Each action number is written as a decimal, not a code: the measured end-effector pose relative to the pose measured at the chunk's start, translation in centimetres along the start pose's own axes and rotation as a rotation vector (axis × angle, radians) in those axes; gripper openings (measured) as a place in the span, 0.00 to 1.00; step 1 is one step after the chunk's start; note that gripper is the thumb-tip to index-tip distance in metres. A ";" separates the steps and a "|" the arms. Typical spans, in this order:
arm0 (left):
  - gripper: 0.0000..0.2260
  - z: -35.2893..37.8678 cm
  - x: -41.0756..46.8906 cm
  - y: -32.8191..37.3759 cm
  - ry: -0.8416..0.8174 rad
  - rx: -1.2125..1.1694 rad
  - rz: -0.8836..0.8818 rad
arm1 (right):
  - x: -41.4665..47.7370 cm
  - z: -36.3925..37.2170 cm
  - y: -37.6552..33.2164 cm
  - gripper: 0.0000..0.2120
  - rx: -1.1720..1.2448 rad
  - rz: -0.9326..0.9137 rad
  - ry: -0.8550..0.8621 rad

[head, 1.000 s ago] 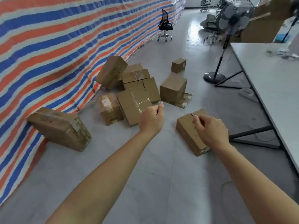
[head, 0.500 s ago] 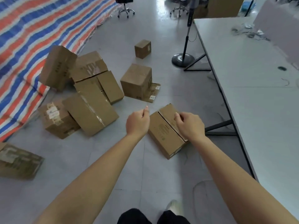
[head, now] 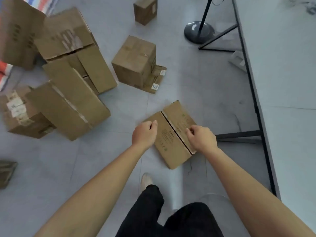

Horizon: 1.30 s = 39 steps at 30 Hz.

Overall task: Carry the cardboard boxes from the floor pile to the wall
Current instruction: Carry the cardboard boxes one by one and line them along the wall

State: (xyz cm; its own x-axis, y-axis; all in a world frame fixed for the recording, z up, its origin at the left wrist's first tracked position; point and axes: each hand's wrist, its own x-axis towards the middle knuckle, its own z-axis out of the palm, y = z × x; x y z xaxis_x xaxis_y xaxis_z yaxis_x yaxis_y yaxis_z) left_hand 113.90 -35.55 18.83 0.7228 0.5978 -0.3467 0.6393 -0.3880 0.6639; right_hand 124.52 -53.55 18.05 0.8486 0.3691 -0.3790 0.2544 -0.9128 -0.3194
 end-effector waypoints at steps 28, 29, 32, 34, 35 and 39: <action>0.38 49.7 17.3 -26.1 -0.211 -0.250 -1.143 | 28.7 40.4 30.8 0.40 -0.191 0.269 -0.356; 0.38 50.2 17.6 -26.5 -0.189 -0.260 -1.151 | 29.8 40.4 31.0 0.44 -0.183 0.292 -0.301; 0.42 50.8 18.2 -27.3 -0.143 -0.303 -1.205 | 33.5 39.4 32.2 0.66 -0.186 0.414 -0.295; 0.48 51.0 18.6 -28.0 -0.139 -0.334 -1.233 | 35.5 38.8 32.9 0.75 -0.159 0.481 -0.400; 0.50 51.0 18.7 -28.1 -0.135 -0.352 -1.237 | 36.1 38.6 33.1 0.77 -0.131 0.502 -0.446; 0.48 49.9 18.9 -27.8 -0.101 -0.328 -1.207 | 36.2 38.3 32.4 0.76 -0.102 0.530 -0.392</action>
State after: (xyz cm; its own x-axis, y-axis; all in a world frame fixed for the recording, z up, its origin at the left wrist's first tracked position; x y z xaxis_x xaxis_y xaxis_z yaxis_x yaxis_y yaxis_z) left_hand 122.85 -48.49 -39.30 -0.2508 0.3876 -0.8870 0.8215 0.5699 0.0167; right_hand 145.71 -63.07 -39.28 0.6442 -0.1160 -0.7560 -0.0920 -0.9930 0.0739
